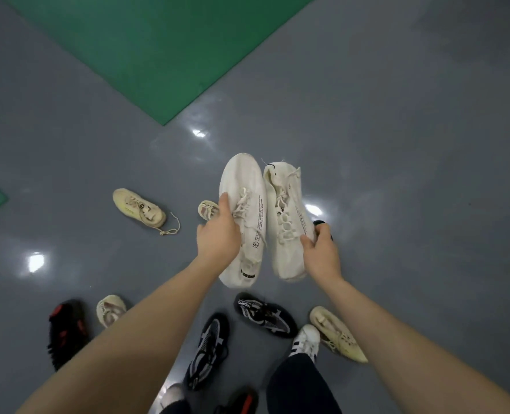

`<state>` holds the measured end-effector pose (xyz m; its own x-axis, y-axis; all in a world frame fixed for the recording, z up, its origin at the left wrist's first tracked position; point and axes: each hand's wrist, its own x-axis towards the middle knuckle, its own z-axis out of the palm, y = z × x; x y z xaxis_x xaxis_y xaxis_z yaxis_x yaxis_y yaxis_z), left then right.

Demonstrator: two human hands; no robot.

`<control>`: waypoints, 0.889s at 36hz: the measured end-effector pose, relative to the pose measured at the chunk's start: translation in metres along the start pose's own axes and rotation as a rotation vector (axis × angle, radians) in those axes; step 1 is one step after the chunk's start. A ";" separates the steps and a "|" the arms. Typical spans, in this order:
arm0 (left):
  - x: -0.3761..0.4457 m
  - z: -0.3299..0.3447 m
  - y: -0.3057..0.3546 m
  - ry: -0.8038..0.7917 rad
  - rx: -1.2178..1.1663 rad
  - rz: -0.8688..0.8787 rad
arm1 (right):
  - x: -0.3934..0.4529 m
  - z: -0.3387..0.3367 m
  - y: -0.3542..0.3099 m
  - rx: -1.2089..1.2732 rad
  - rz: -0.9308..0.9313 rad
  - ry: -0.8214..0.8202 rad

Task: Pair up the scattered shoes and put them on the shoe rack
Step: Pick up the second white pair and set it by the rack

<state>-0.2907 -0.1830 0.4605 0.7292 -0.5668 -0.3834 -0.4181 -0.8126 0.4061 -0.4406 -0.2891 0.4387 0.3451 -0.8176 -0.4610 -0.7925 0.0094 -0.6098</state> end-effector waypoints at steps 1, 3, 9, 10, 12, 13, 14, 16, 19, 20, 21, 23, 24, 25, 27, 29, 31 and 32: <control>-0.006 -0.009 0.002 0.004 0.003 0.019 | -0.007 -0.005 -0.006 0.001 -0.009 0.017; -0.014 -0.023 0.004 0.023 0.001 0.063 | -0.020 -0.013 -0.017 0.004 -0.011 0.051; -0.056 -0.079 -0.003 0.037 0.030 0.217 | -0.086 -0.024 -0.043 0.073 0.004 0.181; -0.070 -0.092 -0.006 0.025 0.053 0.262 | -0.109 -0.024 -0.047 0.089 0.016 0.214; -0.080 -0.100 -0.010 0.027 0.060 0.288 | -0.127 -0.024 -0.049 0.098 0.017 0.242; -0.089 -0.106 -0.013 0.023 0.072 0.307 | -0.141 -0.023 -0.049 0.107 0.021 0.267; -0.099 -0.112 -0.015 0.015 0.088 0.331 | -0.157 -0.023 -0.050 0.120 0.037 0.288; -0.121 -0.122 -0.020 0.011 0.106 0.373 | -0.188 -0.023 -0.050 0.155 0.056 0.329; -0.160 -0.132 -0.023 -0.013 0.139 0.420 | -0.238 -0.027 -0.042 0.200 0.079 0.370; -0.173 -0.134 -0.024 -0.019 0.148 0.433 | -0.254 -0.029 -0.039 0.207 0.089 0.378; -0.186 -0.136 -0.023 -0.030 0.156 0.453 | -0.270 -0.034 -0.035 0.210 0.104 0.387; -0.216 -0.138 -0.021 -0.060 0.160 0.491 | -0.303 -0.043 -0.027 0.219 0.149 0.408; -0.224 -0.138 -0.020 -0.064 0.161 0.503 | -0.313 -0.045 -0.024 0.216 0.161 0.417; -0.242 -0.137 -0.017 -0.071 0.176 0.534 | -0.333 -0.051 -0.018 0.216 0.177 0.434; -0.268 -0.133 -0.015 -0.080 0.206 0.585 | -0.362 -0.057 -0.005 0.220 0.212 0.454; -0.295 -0.124 -0.011 -0.087 0.237 0.651 | -0.391 -0.065 0.013 0.221 0.254 0.480; -0.322 -0.116 -0.004 -0.101 0.282 0.701 | -0.417 -0.072 0.032 0.234 0.305 0.511; -0.336 -0.109 0.000 -0.103 0.302 0.724 | -0.431 -0.076 0.043 0.241 0.328 0.521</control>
<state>-0.4766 0.0225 0.6800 0.1719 -0.9666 -0.1902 -0.9092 -0.2300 0.3471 -0.6616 0.0198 0.6595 -0.2318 -0.9213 -0.3123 -0.6595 0.3848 -0.6457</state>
